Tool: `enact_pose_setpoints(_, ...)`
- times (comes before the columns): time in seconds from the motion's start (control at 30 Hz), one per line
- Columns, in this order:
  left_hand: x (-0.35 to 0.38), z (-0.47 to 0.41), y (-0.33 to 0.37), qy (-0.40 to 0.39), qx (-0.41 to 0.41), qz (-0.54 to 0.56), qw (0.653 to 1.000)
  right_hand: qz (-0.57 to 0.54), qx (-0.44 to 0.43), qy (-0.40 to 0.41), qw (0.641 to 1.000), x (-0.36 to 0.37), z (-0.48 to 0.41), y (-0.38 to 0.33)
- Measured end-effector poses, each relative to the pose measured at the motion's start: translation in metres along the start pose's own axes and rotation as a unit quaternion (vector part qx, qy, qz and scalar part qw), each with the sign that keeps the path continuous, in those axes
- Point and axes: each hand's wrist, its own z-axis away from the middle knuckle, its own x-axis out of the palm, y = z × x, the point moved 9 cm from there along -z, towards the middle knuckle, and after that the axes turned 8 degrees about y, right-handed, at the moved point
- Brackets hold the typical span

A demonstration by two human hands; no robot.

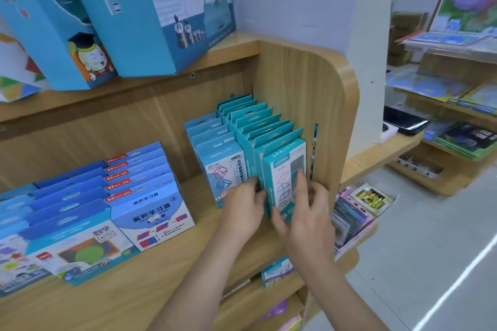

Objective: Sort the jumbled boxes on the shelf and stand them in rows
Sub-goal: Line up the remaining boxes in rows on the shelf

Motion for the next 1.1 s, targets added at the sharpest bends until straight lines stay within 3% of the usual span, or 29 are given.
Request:
enact_pose_setpoints(0.3,-0.004,0.006,0.009,-0.017,0.081,-0.163,0.983,-0.039,-0.036,0.043,0.998,-0.009,-0.019,-0.021)
enact_pose_setpoints(0.4,-0.018,0.021,0.016,0.024,0.083,-0.111,0.99,-0.055,-0.028,0.046,0.997,-0.011,-0.016,-0.02)
enact_pose_setpoints(0.5,-0.018,0.032,0.021,0.017,0.07,-0.049,0.996,-0.065,-0.039,0.047,0.996,-0.015,-0.016,-0.022)
enact_pose_setpoints(0.97,0.001,0.023,0.002,0.057,-0.022,0.021,0.998,-0.058,-0.064,0.03,0.996,-0.02,-0.021,-0.022)
enact_pose_setpoints(1.1,0.007,0.02,0.004,0.078,-0.028,-0.04,0.996,-0.053,-0.055,0.019,0.997,-0.016,-0.022,-0.017)
